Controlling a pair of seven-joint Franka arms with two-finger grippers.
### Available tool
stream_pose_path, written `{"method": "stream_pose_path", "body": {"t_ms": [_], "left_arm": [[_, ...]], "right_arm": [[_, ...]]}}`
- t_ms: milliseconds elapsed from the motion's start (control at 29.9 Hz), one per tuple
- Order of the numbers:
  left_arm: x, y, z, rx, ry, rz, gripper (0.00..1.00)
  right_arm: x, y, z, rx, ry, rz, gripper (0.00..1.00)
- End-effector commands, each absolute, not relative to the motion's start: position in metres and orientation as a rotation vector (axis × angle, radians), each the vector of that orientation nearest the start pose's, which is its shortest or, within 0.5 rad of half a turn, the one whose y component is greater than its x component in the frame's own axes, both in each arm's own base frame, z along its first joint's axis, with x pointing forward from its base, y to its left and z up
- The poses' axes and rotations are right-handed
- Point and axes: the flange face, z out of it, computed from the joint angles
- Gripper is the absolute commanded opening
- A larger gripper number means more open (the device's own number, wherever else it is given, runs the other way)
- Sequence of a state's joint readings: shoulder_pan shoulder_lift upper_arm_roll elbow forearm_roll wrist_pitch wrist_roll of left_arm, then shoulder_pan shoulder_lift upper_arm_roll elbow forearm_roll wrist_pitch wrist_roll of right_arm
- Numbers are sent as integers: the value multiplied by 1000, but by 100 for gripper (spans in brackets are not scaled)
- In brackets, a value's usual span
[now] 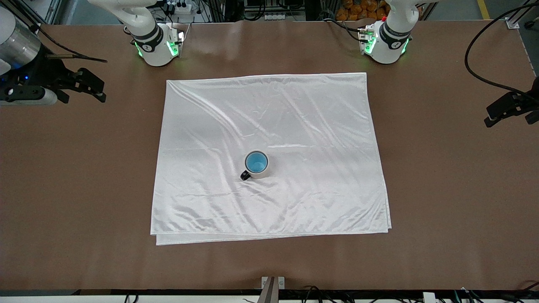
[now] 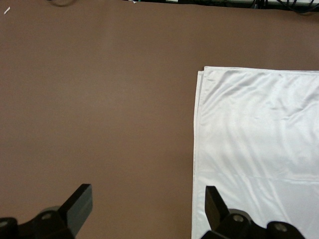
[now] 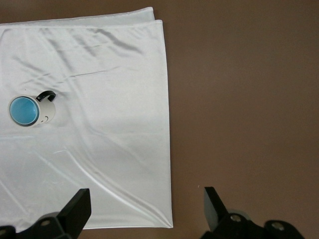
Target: Place blue cup into white mug on cloth
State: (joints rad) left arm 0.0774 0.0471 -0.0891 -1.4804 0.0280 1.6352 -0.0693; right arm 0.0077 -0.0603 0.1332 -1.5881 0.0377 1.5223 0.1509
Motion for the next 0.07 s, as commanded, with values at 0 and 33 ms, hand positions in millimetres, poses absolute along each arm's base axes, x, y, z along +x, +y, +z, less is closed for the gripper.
{"method": "stream_pose_path", "body": {"t_ms": [0, 33], "left_arm": [[574, -4, 647, -3136, -60, -179, 100], [575, -4, 646, -3137, -60, -176, 100]], "right_arm": [[526, 82, 645, -3125, -7, 24, 100], [526, 81, 644, -3125, -4, 26, 100]]}}
